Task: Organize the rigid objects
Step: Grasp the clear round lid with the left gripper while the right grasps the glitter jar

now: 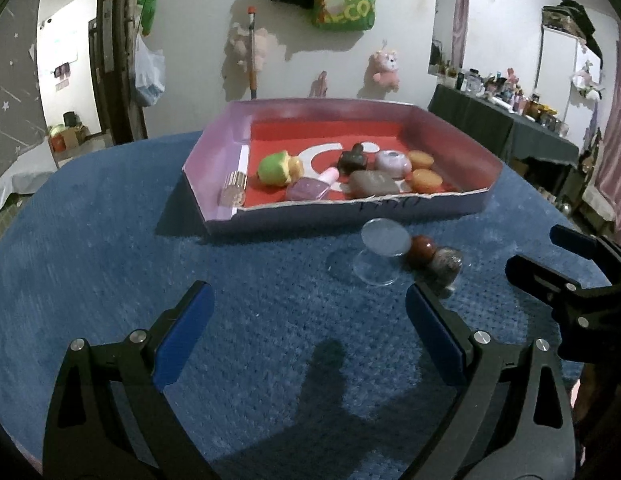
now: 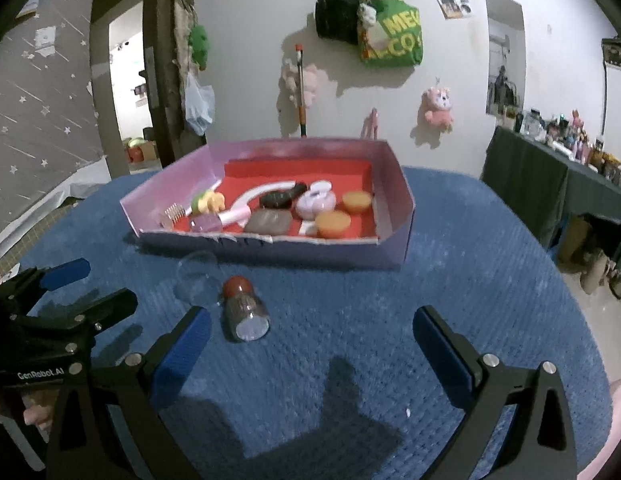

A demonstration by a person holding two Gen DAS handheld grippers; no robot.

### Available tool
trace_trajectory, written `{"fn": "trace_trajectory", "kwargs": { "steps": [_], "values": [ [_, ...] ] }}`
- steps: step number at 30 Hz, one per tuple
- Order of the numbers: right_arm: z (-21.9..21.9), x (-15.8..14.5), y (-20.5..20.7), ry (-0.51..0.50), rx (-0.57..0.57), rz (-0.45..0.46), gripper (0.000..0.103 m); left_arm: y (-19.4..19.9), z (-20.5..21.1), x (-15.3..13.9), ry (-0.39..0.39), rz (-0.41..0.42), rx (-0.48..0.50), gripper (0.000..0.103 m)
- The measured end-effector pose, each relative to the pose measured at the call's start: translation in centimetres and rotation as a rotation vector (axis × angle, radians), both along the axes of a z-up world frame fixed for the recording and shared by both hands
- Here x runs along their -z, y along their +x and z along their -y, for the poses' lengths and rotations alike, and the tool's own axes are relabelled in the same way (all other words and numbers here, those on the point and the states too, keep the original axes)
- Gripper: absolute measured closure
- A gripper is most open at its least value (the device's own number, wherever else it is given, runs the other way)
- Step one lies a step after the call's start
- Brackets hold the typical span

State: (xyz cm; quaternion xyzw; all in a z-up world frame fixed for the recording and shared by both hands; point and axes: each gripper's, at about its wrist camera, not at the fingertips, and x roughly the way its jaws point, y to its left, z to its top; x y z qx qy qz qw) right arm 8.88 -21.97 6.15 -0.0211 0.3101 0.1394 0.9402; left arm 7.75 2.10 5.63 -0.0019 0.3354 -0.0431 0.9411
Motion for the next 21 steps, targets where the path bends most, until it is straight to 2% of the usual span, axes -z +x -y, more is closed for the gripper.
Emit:
{"fn": "trace_trajectory", "kwargs": {
  "steps": [10,18,21],
  "values": [
    [-0.4,1.1,0.5,-0.018,-0.011,-0.035,0.0,0.4,-0.1,0.5,0.002,-0.036,-0.002,0.005],
    [-1.2,1.2,1.9,-0.037,-0.074,-0.095,0.0,1.9,-0.2,0.3,-0.01,-0.101,0.05,0.006],
    [-1.3,1.3,2.8,-0.019,-0.109,-0.137,0.0,2.8,0.1,0.1,-0.029,-0.128,0.104,0.006]
  ]
}}
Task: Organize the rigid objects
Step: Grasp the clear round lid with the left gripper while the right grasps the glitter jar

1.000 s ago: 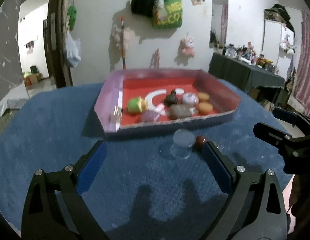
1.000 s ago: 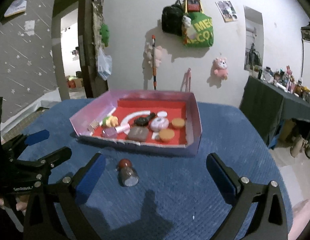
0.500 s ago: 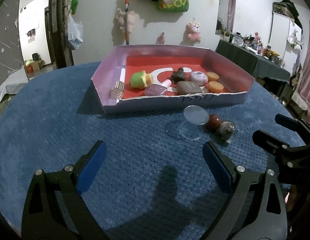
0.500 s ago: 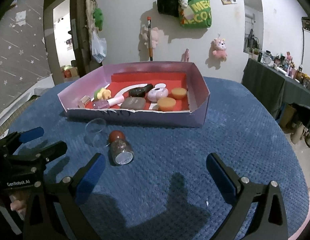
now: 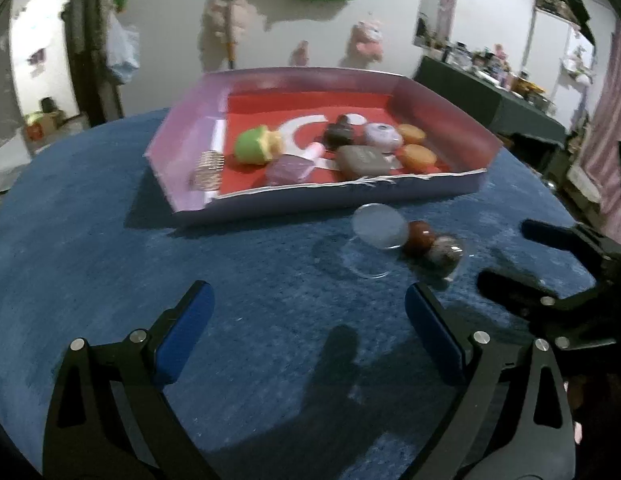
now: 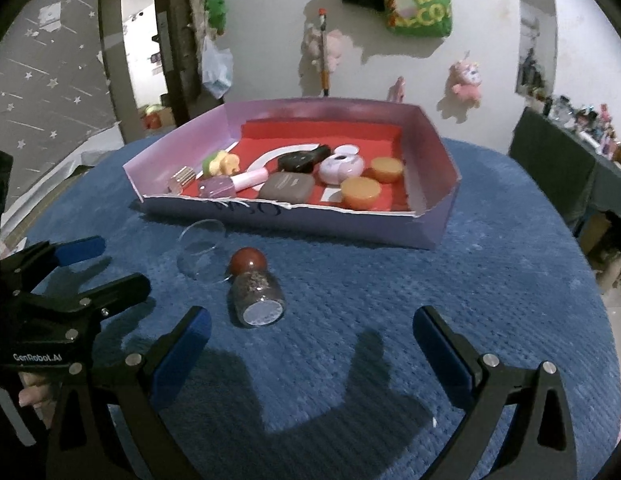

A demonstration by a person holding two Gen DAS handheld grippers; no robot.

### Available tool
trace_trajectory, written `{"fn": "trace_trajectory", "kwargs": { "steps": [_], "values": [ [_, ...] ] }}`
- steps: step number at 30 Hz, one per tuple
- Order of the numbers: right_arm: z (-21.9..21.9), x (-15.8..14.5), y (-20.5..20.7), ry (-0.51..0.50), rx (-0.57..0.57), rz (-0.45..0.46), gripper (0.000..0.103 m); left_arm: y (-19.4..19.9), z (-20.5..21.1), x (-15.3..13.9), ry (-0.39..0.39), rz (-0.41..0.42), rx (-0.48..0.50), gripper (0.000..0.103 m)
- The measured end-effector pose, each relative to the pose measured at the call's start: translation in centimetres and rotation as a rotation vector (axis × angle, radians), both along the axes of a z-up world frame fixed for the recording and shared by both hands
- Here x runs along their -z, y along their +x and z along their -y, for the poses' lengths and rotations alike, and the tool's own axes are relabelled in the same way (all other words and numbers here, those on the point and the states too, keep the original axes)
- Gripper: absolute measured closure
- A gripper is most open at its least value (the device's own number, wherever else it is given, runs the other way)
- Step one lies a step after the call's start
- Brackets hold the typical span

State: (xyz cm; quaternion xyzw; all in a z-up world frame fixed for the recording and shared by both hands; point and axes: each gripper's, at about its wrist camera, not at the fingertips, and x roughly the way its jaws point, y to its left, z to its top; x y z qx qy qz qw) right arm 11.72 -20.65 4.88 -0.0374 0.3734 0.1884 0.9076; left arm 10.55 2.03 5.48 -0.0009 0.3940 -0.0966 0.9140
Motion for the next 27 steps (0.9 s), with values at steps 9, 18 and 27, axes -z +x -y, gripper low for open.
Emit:
{"fn": "trace_trajectory", "kwargs": {
  "steps": [9,18,27],
  "values": [
    [-1.1,1.2,2.3,-0.012,-0.092,-0.132,0.014,2.3,1.7,-0.4,0.058,-0.042,0.113,0.034],
    [-2.5,1.7,3.5,-0.093,-0.145,-0.143,0.028,4.4,3.1,-0.1,0.057,-0.083,0.191,0.046],
    [-3.6,1.6,4.1,-0.098,-0.202,-0.122,0.062,6.0,3.7,0.6,-0.014,-0.139,0.223,0.064]
  ]
}}
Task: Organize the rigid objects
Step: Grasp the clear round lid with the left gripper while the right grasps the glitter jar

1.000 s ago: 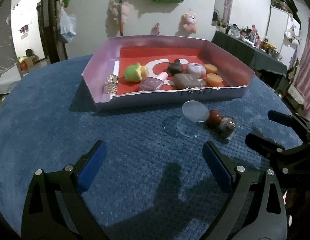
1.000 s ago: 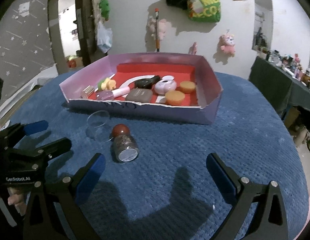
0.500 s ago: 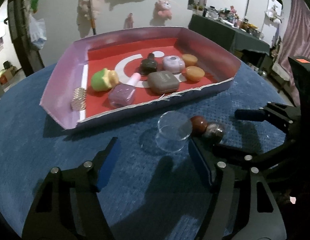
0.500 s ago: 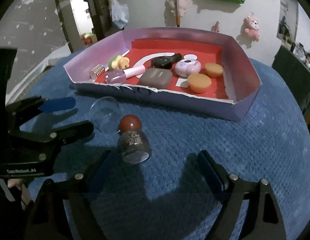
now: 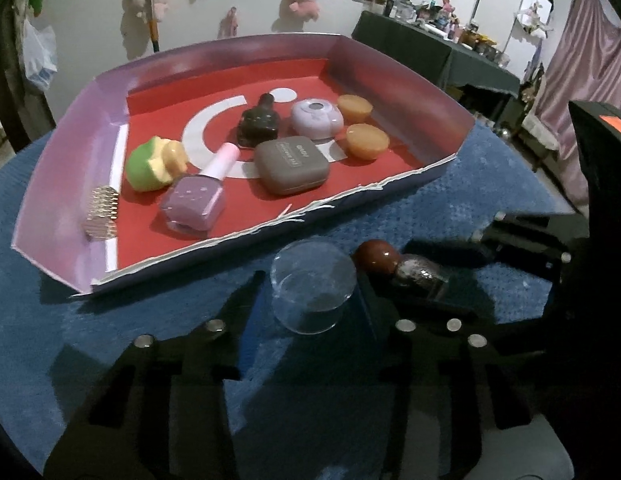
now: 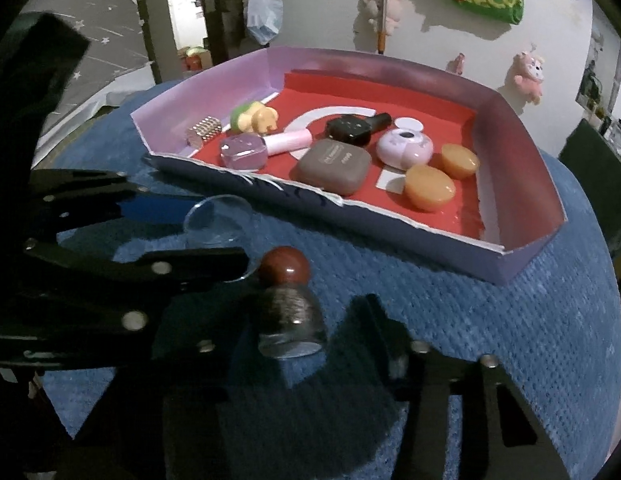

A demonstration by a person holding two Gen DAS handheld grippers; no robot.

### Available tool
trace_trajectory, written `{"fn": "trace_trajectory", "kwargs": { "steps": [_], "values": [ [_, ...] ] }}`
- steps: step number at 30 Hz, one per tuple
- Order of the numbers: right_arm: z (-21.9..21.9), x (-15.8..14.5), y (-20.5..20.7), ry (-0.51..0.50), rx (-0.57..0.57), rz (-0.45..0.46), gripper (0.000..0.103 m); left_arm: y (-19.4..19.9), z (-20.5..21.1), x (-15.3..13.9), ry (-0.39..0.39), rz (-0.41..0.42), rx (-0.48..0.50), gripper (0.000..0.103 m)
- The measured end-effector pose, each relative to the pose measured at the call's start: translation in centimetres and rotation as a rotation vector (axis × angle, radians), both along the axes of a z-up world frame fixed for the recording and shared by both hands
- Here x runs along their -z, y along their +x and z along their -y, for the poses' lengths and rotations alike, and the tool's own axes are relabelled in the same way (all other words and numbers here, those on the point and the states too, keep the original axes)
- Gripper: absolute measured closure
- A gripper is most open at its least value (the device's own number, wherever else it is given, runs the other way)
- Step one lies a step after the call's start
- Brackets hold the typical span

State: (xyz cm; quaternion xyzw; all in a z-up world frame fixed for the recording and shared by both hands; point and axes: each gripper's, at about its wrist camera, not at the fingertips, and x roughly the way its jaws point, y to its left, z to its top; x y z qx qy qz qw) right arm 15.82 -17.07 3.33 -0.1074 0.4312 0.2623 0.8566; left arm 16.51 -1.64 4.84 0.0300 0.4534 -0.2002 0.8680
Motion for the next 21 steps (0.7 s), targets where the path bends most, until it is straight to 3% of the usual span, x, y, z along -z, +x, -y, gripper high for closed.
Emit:
{"fn": "trace_trajectory", "kwargs": {
  "steps": [1,7,14,21],
  "values": [
    [-0.1,0.0,0.0,0.01,-0.009,-0.002,0.069,0.1,0.1,0.0,0.0,0.005,-0.003,0.065],
    [0.9,-0.3,0.2,0.089,0.01,-0.03,0.07,-0.2,-0.4,-0.9,-0.002,0.037,-0.028,0.065],
    [1.7,-2.1,-0.3,0.096,0.032,0.023,0.07,-1.2,-0.9,-2.3,-0.008,0.084,-0.038,0.065],
    [2.1,-1.3,-0.6,0.083,0.043,0.016,0.07,-2.1,-1.0,-1.7,0.004,0.08,-0.026,0.065]
  ]
}}
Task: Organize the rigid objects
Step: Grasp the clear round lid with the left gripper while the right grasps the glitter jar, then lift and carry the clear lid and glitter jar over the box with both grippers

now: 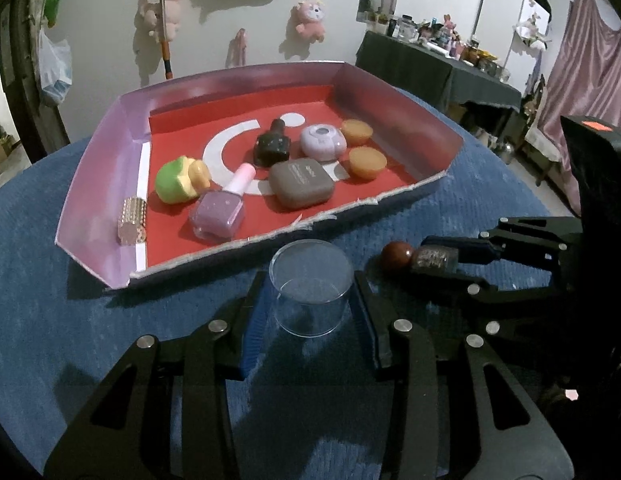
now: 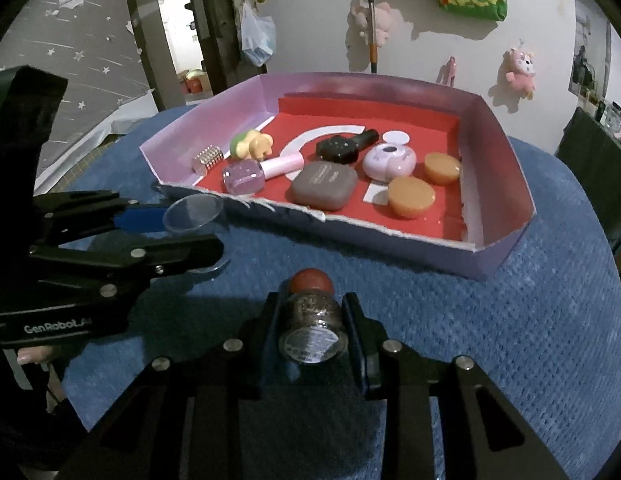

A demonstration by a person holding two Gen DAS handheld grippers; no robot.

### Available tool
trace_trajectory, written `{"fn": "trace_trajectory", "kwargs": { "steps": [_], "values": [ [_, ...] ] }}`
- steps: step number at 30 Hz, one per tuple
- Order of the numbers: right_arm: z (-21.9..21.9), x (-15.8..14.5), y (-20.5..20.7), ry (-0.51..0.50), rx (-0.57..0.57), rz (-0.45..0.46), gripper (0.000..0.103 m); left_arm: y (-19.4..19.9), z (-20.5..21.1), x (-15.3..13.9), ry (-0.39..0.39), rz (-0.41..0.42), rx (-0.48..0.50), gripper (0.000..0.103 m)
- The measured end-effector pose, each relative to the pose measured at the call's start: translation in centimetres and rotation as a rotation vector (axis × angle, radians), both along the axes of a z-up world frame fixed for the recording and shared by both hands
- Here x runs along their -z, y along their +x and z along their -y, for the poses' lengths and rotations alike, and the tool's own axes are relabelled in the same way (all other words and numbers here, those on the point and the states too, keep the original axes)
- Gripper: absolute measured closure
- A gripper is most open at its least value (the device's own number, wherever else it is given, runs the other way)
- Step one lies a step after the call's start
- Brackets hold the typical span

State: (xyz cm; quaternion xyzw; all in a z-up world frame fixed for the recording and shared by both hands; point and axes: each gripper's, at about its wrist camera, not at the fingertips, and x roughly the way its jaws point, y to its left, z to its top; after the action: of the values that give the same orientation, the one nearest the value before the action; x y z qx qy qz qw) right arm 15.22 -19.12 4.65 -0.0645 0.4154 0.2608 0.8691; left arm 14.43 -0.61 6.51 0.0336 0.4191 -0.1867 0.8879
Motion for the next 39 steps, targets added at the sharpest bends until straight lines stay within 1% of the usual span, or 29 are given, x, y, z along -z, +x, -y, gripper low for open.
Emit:
{"fn": "trace_trajectory", "kwargs": {
  "steps": [6,13,20,25,28,31,33,37,39],
  "values": [
    [0.5,0.0,-0.4,0.013,0.013,0.0,0.07,-0.6,-0.1,0.0,-0.003,0.006,0.004,0.065],
    [0.5,0.1,-0.5,0.011,0.008,-0.002,0.07,-0.8,-0.1,0.0,-0.002,-0.004,0.004,0.065],
    [0.6,-0.2,-0.7,0.015,0.004,0.009,0.07,-1.1,-0.2,0.0,-0.008,0.003,0.006,0.065],
    [0.4,-0.1,-0.7,0.006,-0.005,0.0,0.07,-1.1,-0.2,-0.1,-0.01,0.005,0.007,0.065],
    [0.4,-0.1,-0.8,0.008,-0.01,0.0,0.07,-1.2,-0.3,-0.4,-0.022,0.008,0.009,0.065],
    [0.4,-0.9,-0.8,0.026,-0.028,0.005,0.07,-0.7,-0.7,-1.4,-0.066,0.002,0.018,0.065],
    [0.4,-1.9,-0.6,0.048,-0.038,0.01,0.07,-0.2,-0.8,-2.2,-0.072,0.009,0.017,0.065],
    [0.3,-5.0,1.3,0.078,-0.06,0.063,0.07,2.6,-1.0,-4.7,-0.083,0.047,0.02,0.065],
    [0.3,-6.5,3.2,0.092,-0.061,0.083,0.07,4.9,-1.1,-5.5,-0.087,0.05,0.025,0.065]
  ]
}}
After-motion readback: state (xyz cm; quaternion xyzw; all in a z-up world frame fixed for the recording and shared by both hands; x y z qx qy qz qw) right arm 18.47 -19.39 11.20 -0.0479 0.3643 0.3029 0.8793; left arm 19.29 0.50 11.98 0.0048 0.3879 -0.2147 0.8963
